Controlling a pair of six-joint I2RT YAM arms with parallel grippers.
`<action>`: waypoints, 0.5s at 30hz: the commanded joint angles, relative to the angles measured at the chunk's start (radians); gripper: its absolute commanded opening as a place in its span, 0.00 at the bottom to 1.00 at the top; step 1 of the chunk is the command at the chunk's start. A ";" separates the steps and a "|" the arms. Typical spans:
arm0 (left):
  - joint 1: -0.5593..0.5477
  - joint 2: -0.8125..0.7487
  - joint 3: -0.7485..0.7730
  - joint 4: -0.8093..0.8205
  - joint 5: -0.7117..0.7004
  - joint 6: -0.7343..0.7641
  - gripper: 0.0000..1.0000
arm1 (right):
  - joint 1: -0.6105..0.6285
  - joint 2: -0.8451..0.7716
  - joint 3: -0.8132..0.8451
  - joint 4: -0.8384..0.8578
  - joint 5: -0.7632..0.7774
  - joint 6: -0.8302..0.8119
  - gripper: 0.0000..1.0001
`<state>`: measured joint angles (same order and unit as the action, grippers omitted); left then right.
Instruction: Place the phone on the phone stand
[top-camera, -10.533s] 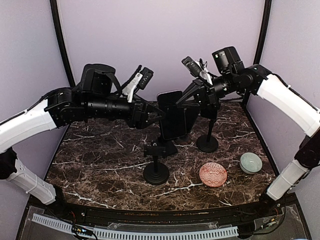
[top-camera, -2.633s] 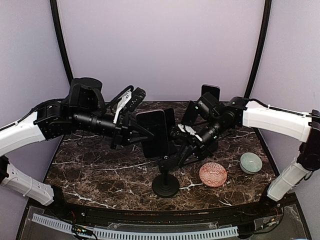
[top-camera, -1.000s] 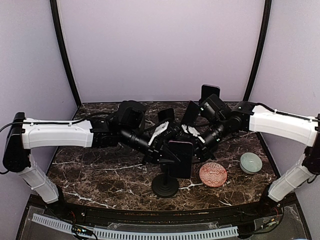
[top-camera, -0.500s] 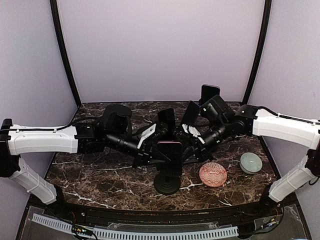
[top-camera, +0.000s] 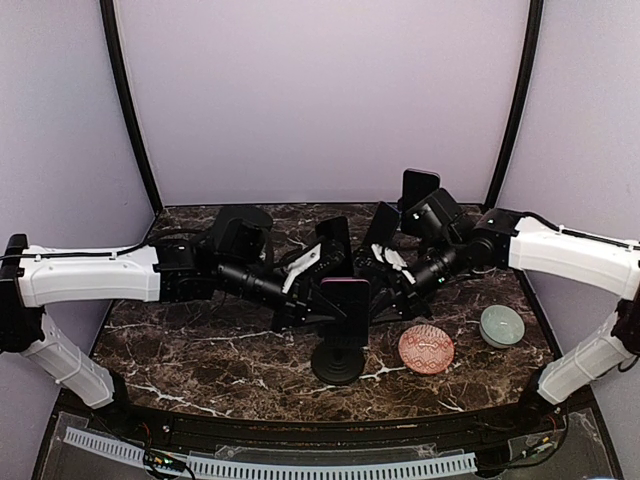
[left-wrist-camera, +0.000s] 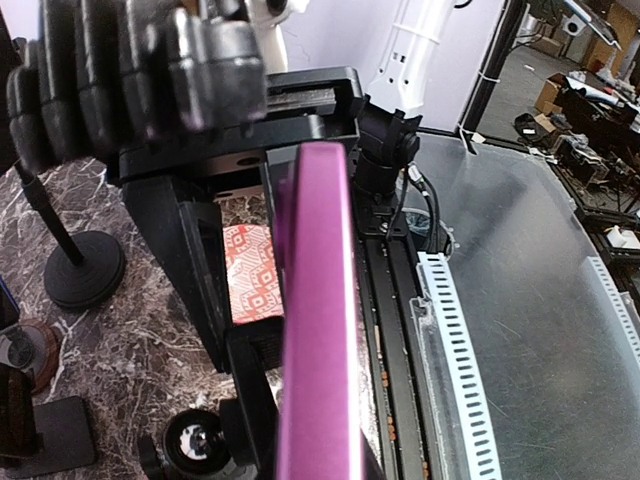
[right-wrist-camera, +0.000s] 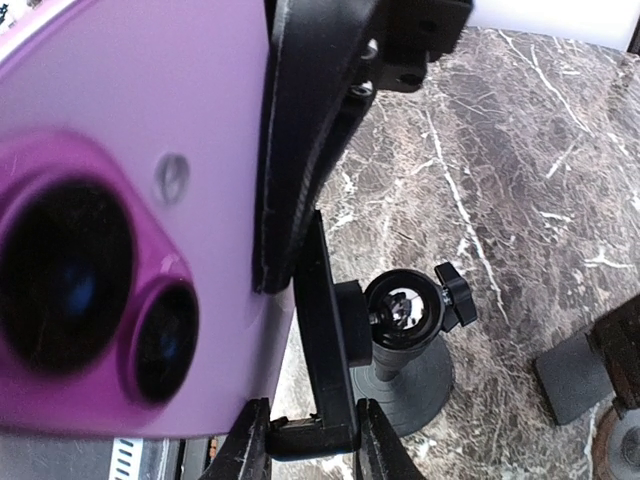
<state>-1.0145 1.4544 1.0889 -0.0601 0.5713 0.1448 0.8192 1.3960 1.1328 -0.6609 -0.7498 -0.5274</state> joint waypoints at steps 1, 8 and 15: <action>0.036 -0.019 -0.005 -0.249 -0.143 -0.028 0.00 | -0.075 -0.093 0.009 -0.194 -0.018 -0.031 0.00; 0.036 -0.038 -0.030 -0.303 -0.188 -0.056 0.00 | -0.111 -0.121 -0.017 -0.192 -0.049 -0.064 0.00; 0.036 0.054 0.040 -0.322 -0.299 -0.061 0.00 | -0.115 -0.086 0.052 -0.388 -0.237 -0.260 0.00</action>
<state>-1.0271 1.4860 1.1458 -0.1036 0.4671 0.1059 0.7391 1.3502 1.1297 -0.7597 -0.8139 -0.6308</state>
